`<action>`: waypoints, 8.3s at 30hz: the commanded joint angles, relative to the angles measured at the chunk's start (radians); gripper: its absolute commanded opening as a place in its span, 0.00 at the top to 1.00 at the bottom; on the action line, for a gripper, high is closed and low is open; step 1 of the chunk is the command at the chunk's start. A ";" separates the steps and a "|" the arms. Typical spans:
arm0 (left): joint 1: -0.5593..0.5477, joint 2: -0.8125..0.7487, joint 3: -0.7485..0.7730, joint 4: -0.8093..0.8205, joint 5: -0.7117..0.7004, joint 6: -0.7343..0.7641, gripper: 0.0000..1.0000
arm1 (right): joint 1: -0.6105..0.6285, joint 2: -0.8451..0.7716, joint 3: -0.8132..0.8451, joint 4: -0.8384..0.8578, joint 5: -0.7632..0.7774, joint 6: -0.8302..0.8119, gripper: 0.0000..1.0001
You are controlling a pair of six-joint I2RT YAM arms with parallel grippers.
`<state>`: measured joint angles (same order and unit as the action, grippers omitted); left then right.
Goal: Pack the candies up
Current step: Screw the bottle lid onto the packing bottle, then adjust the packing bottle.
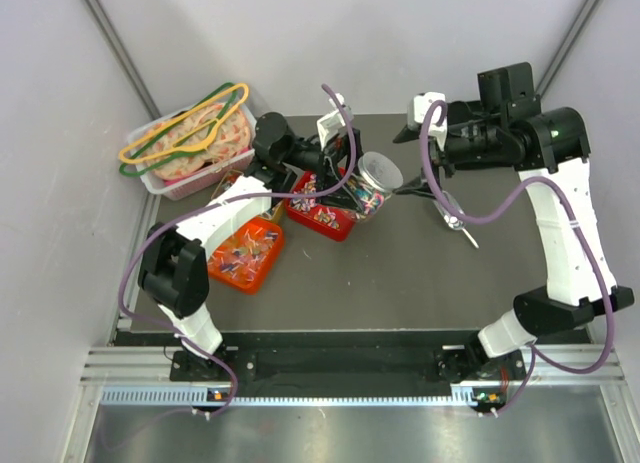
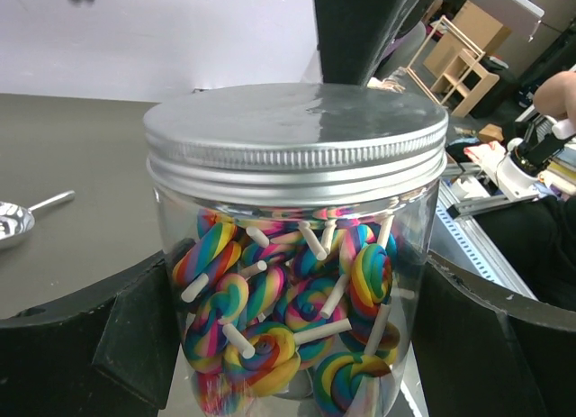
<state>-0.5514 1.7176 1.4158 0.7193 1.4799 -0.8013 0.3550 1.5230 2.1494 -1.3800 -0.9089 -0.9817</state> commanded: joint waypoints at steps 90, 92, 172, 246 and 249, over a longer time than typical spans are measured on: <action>-0.024 0.016 0.204 0.144 0.195 -0.029 0.96 | -0.155 0.002 -0.022 0.449 -0.053 0.755 0.01; -0.022 0.016 0.204 0.140 0.197 -0.029 0.95 | -0.171 -0.004 -0.020 0.402 -0.165 0.687 0.01; -0.022 0.028 0.181 0.143 0.195 -0.029 0.99 | -0.008 -0.032 -0.059 -0.140 -0.229 0.235 0.01; -0.007 0.066 0.218 0.137 0.195 -0.019 0.99 | 0.200 0.008 -0.129 0.309 -0.032 0.719 0.01; -0.007 0.066 0.216 0.135 0.194 -0.019 0.99 | 0.208 0.014 -0.122 0.312 -0.019 0.722 0.01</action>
<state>-0.5228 1.8091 1.6089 0.7837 1.5749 -0.8543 0.4717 1.5211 2.0003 -1.0950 -0.8356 -0.2543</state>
